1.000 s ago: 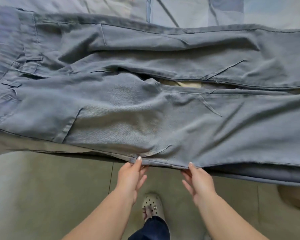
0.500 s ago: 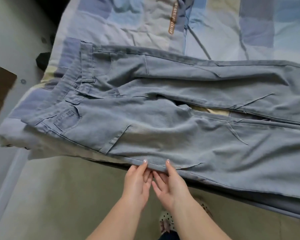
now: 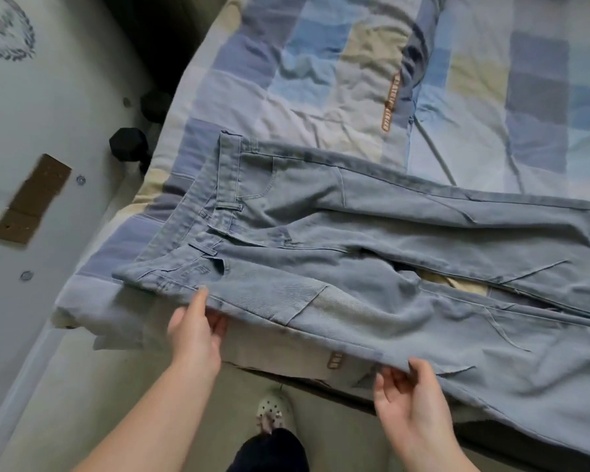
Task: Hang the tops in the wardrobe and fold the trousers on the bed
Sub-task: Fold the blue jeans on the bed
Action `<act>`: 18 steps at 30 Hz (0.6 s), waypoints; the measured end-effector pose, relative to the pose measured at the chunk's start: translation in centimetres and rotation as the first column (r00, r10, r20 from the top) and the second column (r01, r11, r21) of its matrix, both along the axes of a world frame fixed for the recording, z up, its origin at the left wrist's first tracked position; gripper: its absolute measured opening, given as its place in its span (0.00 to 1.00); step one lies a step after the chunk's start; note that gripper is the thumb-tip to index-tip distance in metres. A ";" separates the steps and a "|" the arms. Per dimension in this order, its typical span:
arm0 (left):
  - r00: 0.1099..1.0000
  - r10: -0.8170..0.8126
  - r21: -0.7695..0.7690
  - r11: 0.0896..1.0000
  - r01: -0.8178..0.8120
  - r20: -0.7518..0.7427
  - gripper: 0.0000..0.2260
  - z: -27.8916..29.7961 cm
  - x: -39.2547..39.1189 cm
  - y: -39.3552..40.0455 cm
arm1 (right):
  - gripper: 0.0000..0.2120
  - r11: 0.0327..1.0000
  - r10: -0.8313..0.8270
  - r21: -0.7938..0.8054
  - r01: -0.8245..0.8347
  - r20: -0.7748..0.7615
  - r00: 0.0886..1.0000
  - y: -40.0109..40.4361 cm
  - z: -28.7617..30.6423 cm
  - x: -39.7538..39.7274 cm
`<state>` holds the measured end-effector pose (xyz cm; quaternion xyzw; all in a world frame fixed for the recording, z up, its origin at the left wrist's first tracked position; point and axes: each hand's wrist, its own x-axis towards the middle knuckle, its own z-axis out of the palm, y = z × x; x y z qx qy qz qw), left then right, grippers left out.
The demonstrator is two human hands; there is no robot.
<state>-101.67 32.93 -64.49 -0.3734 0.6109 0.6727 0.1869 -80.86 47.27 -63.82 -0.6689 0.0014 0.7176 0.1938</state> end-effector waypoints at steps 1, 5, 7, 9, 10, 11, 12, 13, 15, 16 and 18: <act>0.999 -0.042 -0.012 0.999 0.042 -0.023 0.09 0.3 -1.3 0.0 | 0.07 0.999 -0.021 0.044 0.020 0.007 1.000 0.7 0.2 -1.0; 0.986 -0.148 -0.052 0.988 0.144 -0.079 0.11 1.5 -7.8 2.4 | 0.04 0.979 -0.061 0.194 0.061 -0.007 0.998 5.2 1.2 -5.7; 0.985 -0.166 -0.082 0.983 0.161 -0.051 0.11 1.5 -10.6 3.9 | 0.04 0.966 -0.044 0.256 0.045 -0.008 0.999 7.9 1.4 -8.1; 0.983 -0.179 -0.172 0.968 0.182 0.030 0.10 0.8 -12.1 4.7 | 0.06 0.954 -0.007 0.299 0.002 0.016 1.000 10.4 1.4 -10.3; 0.983 -0.164 -0.218 0.960 0.178 0.083 0.13 0.3 -12.5 5.0 | 0.06 0.949 0.014 0.316 -0.024 0.033 0.999 11.3 1.4 -11.2; 0.979 -0.146 -0.232 0.956 0.177 0.143 0.17 -0.3 -12.9 5.2 | 0.06 0.944 0.037 0.326 -0.052 0.052 0.998 12.2 1.3 -12.0; 0.971 -0.141 -0.203 0.962 0.180 0.194 0.21 -0.6 -13.2 5.7 | 0.05 0.940 0.059 0.333 -0.079 0.070 0.996 13.0 1.0 -12.6; 0.961 -0.161 -0.157 0.967 0.199 0.227 0.23 -0.8 -13.5 6.4 | 0.05 0.935 0.081 0.340 -0.104 0.081 0.993 13.6 0.7 -12.9; 0.942 -0.227 -0.116 0.958 0.261 0.246 0.25 -1.3 -14.6 8.0 | 0.06 0.921 0.129 0.355 -0.159 0.108 0.986 14.6 -0.1 -13.3; 0.934 -0.270 -0.132 0.943 0.305 0.234 0.24 -1.7 -15.4 8.9 | 0.06 0.914 0.153 0.360 -0.187 0.121 0.981 15.3 -0.5 -13.4; 0.919 -0.355 -0.204 0.900 0.386 0.173 0.21 -2.7 -17.3 10.7 | 0.07 0.898 0.198 0.371 -0.236 0.137 0.970 17.2 -1.1 -14.1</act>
